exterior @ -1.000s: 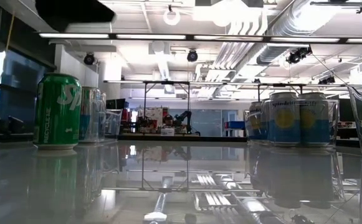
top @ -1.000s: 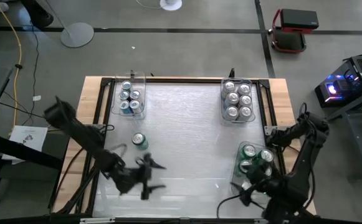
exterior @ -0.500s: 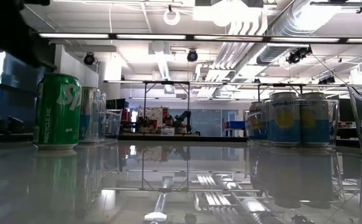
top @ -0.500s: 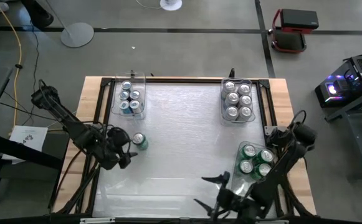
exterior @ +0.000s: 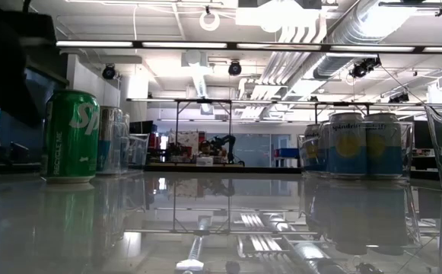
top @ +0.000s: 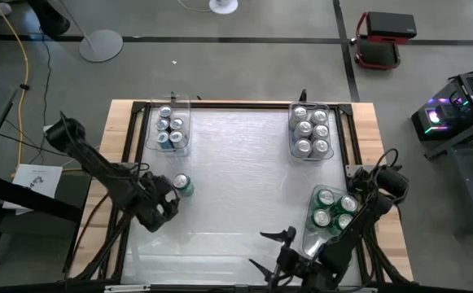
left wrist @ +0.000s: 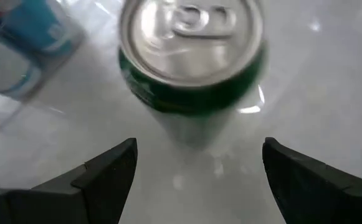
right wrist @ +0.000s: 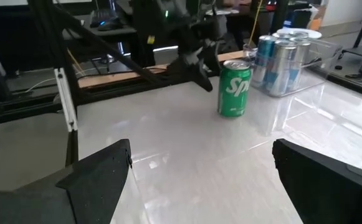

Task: Sort soda cans
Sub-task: Put the green soda can into the bottom transparent bin

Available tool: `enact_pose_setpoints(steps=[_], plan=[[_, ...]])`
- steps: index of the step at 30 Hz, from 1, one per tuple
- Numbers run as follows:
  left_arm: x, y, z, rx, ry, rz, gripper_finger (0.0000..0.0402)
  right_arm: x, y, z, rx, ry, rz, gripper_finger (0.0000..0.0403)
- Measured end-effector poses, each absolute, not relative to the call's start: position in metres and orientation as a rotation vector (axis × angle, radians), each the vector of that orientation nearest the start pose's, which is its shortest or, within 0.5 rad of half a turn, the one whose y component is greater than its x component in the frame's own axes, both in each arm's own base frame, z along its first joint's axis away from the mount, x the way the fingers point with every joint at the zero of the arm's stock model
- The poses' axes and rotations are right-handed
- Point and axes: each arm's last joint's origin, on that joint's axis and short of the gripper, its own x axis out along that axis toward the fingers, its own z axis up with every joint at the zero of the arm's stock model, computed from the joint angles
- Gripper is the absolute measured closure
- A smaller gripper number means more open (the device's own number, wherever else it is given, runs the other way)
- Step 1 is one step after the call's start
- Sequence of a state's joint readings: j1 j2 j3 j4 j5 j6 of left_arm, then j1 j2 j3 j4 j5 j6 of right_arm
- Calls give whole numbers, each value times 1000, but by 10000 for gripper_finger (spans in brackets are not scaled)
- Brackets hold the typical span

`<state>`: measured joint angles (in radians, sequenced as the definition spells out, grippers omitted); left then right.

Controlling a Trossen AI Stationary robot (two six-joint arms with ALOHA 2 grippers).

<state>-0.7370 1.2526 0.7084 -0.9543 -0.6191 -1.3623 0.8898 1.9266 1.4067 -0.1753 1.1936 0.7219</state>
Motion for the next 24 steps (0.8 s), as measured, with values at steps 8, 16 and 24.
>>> enact_pose_setpoints(steps=[8, 16, 24], plan=[[143, -101, 176, -250, 889, 840, 78, 282, 305, 231, 114, 217, -398, 22], [126, -95, 187, -220, 899, 932, 78, 282, 305, 231, 135, 213, -400, 22], [121, -112, 195, -138, 958, 783, 78, 283, 304, 231, 136, 212, -405, 22]])
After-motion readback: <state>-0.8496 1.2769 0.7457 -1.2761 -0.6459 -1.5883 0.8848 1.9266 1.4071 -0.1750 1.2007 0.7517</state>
